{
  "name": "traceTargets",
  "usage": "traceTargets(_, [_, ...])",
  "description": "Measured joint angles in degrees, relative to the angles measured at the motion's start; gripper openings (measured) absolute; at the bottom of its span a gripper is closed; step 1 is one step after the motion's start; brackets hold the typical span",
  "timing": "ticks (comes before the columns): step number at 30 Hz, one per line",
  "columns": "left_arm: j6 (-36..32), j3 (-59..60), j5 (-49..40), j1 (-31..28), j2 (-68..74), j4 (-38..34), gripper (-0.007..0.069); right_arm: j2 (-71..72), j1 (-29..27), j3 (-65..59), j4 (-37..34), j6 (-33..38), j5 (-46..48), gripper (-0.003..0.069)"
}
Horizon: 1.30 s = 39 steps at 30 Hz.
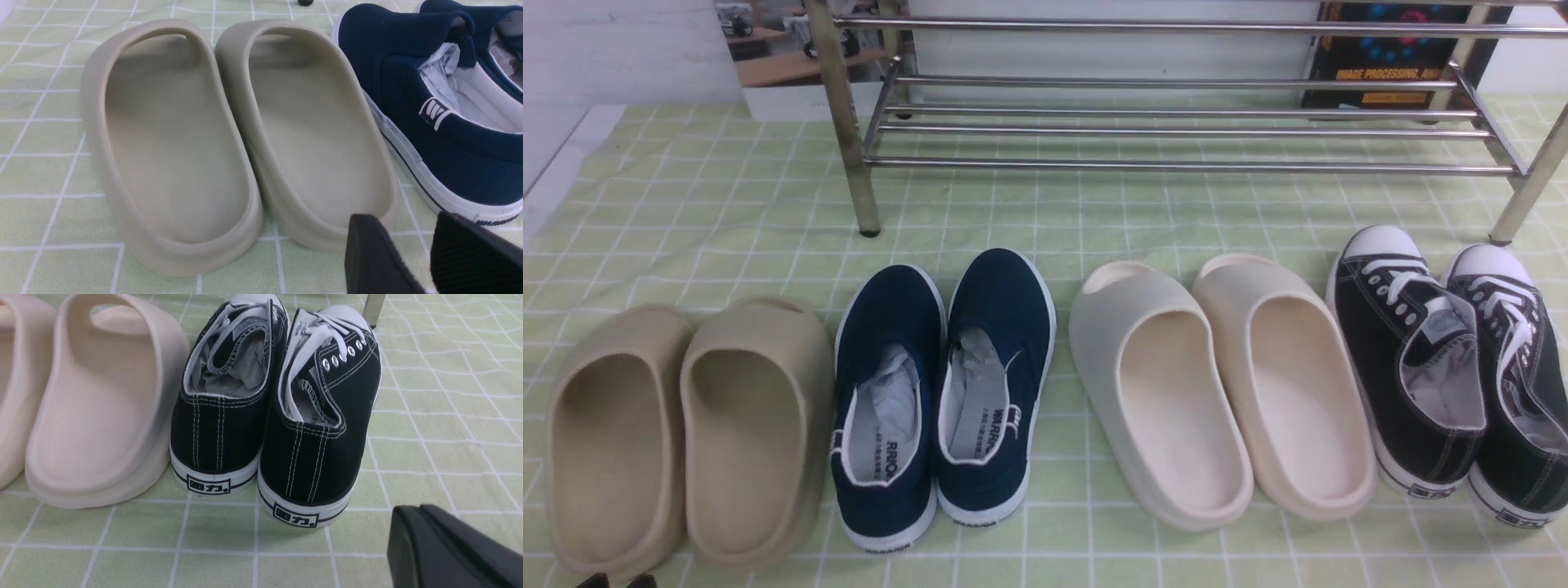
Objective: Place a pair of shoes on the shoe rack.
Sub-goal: Use the right arm to grab the shoe closest to it
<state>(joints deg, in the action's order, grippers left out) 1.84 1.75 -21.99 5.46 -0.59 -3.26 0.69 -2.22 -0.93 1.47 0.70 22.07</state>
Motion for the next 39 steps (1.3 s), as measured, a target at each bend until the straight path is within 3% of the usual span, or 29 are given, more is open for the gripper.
traceTargets(39, [0.0, 0.0, 0.0, 0.0, 0.0, 0.0, 0.0238, 0.0, 0.0, 0.0, 0.16, 0.0, 0.0, 0.0015])
